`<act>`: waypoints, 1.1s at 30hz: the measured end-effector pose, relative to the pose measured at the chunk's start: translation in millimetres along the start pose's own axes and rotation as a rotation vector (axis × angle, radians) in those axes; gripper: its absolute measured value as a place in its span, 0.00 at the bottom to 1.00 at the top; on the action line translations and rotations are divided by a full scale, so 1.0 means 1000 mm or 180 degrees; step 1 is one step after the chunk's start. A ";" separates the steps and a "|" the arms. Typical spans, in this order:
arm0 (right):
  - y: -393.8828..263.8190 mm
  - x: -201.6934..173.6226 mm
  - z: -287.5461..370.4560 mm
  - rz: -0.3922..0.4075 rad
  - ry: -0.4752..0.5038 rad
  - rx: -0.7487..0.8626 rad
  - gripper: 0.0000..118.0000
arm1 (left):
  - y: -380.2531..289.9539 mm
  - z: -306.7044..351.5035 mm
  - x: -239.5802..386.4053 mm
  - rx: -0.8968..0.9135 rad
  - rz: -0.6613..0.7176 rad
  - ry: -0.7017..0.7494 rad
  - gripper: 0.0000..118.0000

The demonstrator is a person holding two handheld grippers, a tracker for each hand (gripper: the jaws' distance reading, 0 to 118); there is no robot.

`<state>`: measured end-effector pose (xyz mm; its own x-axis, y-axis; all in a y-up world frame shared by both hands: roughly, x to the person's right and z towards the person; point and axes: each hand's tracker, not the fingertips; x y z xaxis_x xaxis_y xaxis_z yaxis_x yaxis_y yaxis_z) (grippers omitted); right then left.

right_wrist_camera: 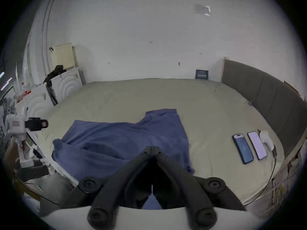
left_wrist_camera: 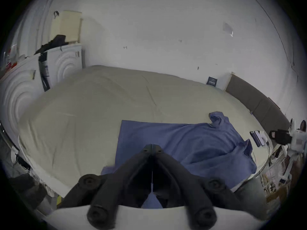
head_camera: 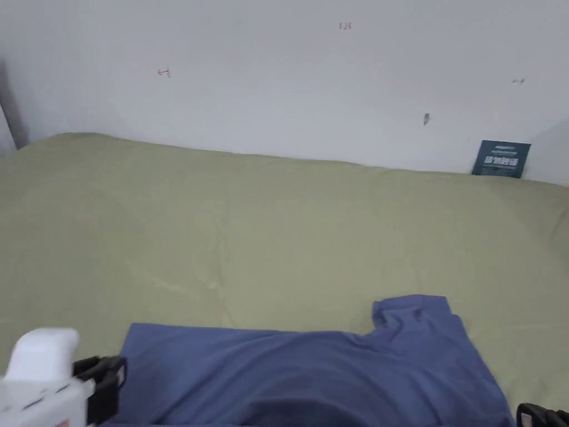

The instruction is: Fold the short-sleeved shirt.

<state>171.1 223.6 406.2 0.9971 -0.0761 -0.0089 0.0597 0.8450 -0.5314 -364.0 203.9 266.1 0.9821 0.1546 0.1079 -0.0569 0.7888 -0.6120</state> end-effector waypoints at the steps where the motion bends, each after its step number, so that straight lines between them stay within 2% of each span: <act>1: 0.002 0.000 -0.002 0.0013 0.0011 -0.0011 0.00 | 0.010 -0.013 -0.004 0.0015 -0.0015 0.0033 0.10; 2: 0.004 0.000 -0.005 0.0037 0.0016 -0.0033 0.00 | 0.023 -0.033 -0.011 -0.0034 -0.0055 0.0093 0.29; 3: 0.003 0.001 -0.010 0.0056 0.0004 -0.0052 0.00 | 0.034 -0.056 -0.019 -0.0112 -0.0078 0.0157 0.66; 4: 0.003 0.003 -0.013 0.0058 -0.0003 -0.0062 0.00 | 0.040 -0.076 -0.025 -0.0263 -0.0052 0.0214 0.85; 7: 0.007 0.013 -0.020 -0.0013 -0.0017 -0.0149 0.00 | 0.051 -0.150 -0.048 -0.0930 0.0074 0.0309 0.88; 10: 0.007 0.024 -0.031 -0.0066 -0.0047 -0.0261 0.00 | 0.046 -0.209 -0.063 -0.1418 0.0224 0.0404 0.88; 14: 0.019 0.041 -0.055 -0.0070 -0.0073 -0.0352 0.00 | 0.035 -0.247 -0.063 -0.1725 0.0243 0.0538 0.87; 16: 0.031 0.057 -0.078 -0.0065 -0.0042 -0.0408 0.00 | 0.038 -0.243 -0.054 -0.1648 0.0132 0.0600 0.86; 17: 0.042 0.065 -0.093 -0.0108 -0.0044 -0.0451 0.00 | 0.042 -0.238 -0.050 -0.1584 0.0069 0.0656 0.82; 20: 0.076 0.093 -0.155 -0.0333 0.0032 -0.0824 0.00 | 0.052 -0.224 -0.037 -0.1528 -0.0219 0.0619 0.30; 21: 0.086 0.100 -0.177 -0.0376 0.0084 -0.0987 0.11 | 0.052 -0.225 -0.036 -0.1517 -0.0125 0.0407 0.07; 22: 0.096 0.106 -0.200 -0.0326 0.0031 -0.1101 0.36 | 0.050 -0.224 -0.035 -0.1548 0.0014 0.0232 0.05; 23: 0.104 0.113 -0.229 -0.0282 0.0085 -0.1361 0.70 | 0.051 -0.221 -0.035 -0.1529 0.0096 0.0227 0.05; 24: 0.106 0.114 -0.251 -0.0294 0.0018 -0.1581 0.95 | 0.053 -0.218 -0.031 -0.1491 0.0045 0.0286 0.05; 25: 0.111 0.114 -0.271 -0.0161 -0.0084 -0.1730 0.94 | 0.055 -0.215 -0.026 -0.1452 -0.0030 0.0322 0.05; 26: 0.114 0.115 -0.290 -0.0148 0.0026 -0.1881 0.90 | 0.058 -0.215 -0.022 -0.1450 -0.0111 0.0323 0.05; 31: 0.104 0.111 -0.345 -0.0449 -0.0125 -0.2542 0.84 | 0.063 -0.214 -0.031 -0.1450 -0.0063 0.0277 0.05; 32: 0.098 0.106 -0.347 -0.0480 -0.0156 -0.2604 0.78 | 0.063 -0.215 -0.032 -0.1469 -0.0034 0.0257 0.05; 33: 0.097 0.104 -0.349 -0.0495 -0.0159 -0.2632 0.62 | 0.063 -0.215 -0.032 -0.1474 -0.0014 0.0258 0.05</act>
<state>264.2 113.1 58.4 0.9825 -0.1196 0.1427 0.1615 0.1657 -0.9729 -360.2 120.6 56.1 0.9940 0.0903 0.0609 0.0153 0.4381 -0.8988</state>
